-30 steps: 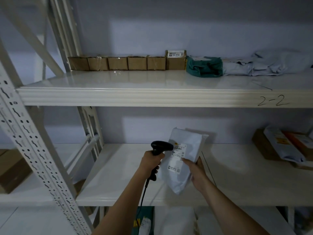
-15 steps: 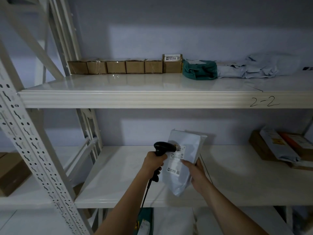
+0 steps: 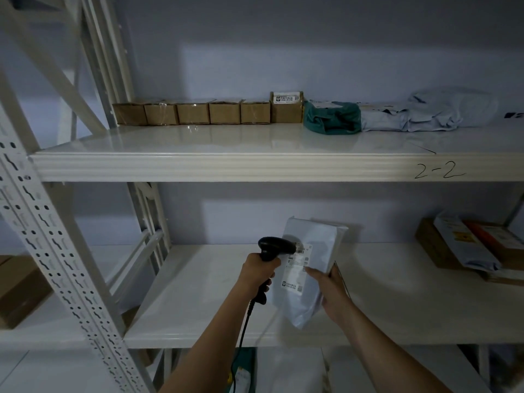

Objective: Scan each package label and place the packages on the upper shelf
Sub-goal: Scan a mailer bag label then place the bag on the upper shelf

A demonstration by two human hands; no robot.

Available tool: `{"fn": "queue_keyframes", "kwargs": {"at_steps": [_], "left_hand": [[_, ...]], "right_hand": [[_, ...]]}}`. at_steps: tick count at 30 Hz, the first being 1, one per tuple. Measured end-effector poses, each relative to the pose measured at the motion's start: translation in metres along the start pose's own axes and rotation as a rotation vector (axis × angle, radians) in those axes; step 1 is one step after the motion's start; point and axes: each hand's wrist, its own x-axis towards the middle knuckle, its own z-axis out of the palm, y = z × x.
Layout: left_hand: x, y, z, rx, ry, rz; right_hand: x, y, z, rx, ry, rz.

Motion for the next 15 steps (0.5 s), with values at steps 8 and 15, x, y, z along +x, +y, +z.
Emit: {"fn": "queue_keyframes", "kwargs": {"at_steps": [8,15], "left_hand": [[0.0028,-0.0011,0.0021,0.005,0.002,0.006],[0.0058,-0.0009,0.0031,0.014,-0.002,-0.001]], "right_hand": [[-0.0021,-0.0044,-0.0026,0.007,-0.006,0.012],[0.0009,-0.0036,-0.0037,0.008,0.007,0.017]]}}
